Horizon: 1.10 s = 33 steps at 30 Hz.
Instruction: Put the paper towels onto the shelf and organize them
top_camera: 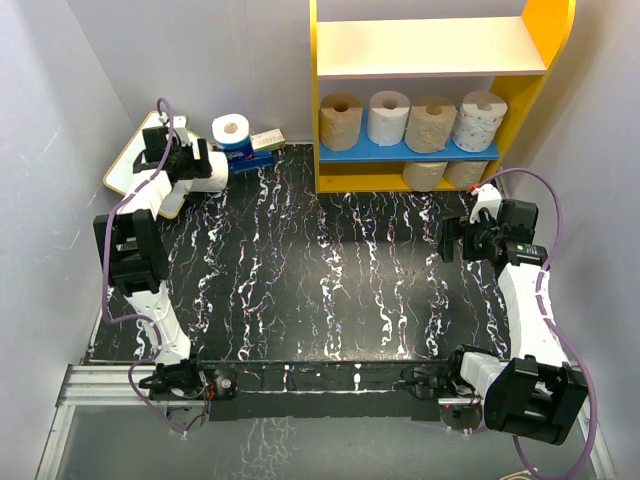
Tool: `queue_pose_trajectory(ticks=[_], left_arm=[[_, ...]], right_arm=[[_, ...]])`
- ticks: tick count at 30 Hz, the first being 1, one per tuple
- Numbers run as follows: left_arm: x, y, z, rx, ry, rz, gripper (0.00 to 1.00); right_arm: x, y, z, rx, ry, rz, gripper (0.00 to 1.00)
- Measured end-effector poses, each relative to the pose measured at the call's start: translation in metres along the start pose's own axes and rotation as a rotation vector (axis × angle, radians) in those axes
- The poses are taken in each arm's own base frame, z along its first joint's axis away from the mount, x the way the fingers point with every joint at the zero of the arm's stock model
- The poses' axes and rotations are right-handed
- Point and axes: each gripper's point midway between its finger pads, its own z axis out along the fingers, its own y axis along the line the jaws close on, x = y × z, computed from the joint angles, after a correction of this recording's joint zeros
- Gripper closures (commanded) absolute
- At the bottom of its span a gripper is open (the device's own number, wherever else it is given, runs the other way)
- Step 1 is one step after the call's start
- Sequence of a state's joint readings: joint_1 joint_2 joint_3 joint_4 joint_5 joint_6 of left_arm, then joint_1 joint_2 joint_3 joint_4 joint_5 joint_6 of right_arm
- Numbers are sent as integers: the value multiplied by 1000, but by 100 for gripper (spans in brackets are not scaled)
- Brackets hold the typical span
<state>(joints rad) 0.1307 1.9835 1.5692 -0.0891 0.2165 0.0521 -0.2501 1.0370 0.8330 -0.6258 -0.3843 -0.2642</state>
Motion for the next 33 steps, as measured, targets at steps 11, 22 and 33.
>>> queue_pose_trajectory(ticks=[11, 22, 33], left_arm=[[13, 2, 18, -16, 28, 13, 48], [-2, -10, 18, -29, 13, 81, 100], [4, -53, 6, -67, 83, 400, 100]], right_arm=[[0, 0, 0, 0, 0, 0, 2], [0, 0, 0, 0, 2, 1, 2], [0, 0, 0, 0, 2, 2, 2]])
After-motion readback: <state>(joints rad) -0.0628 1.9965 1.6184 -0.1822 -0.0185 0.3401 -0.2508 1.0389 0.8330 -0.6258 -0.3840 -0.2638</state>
